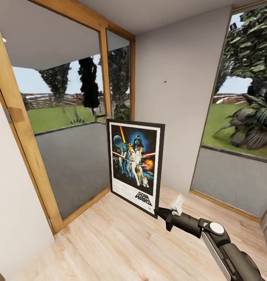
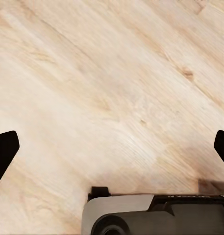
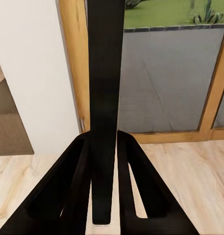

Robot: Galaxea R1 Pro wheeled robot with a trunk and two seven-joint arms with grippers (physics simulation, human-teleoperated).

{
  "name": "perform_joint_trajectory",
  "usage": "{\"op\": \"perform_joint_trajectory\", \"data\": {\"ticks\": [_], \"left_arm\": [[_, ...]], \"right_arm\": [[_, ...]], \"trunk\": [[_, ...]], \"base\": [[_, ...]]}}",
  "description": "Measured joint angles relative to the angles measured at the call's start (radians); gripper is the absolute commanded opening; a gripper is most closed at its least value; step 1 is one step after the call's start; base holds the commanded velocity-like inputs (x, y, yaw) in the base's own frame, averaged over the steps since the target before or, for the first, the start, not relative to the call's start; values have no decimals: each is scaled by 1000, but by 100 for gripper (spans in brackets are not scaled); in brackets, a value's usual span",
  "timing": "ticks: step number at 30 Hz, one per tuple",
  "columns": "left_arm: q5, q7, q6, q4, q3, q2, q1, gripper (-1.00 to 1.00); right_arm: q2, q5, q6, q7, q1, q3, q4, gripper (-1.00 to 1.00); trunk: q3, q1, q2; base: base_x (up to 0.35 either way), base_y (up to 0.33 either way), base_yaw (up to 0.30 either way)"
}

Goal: Pick up the poster from the kitchen countertop and hang it on one of the wall nails in the kitchen.

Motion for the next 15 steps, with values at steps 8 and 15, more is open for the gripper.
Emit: {"op": "perform_joint_trajectory", "data": {"ticks": [8,15], "left_arm": [[0,0,0,0,0,0,0,100],[0,0,0,0,0,0,0,100]], "right_arm": [[0,0,0,0,0,0,0,-100],[0,0,0,0,0,0,0,-100]], "trunk": [[0,0,0],[0,0,0]], "base": [[232,284,-9],[232,284,-129]]}}
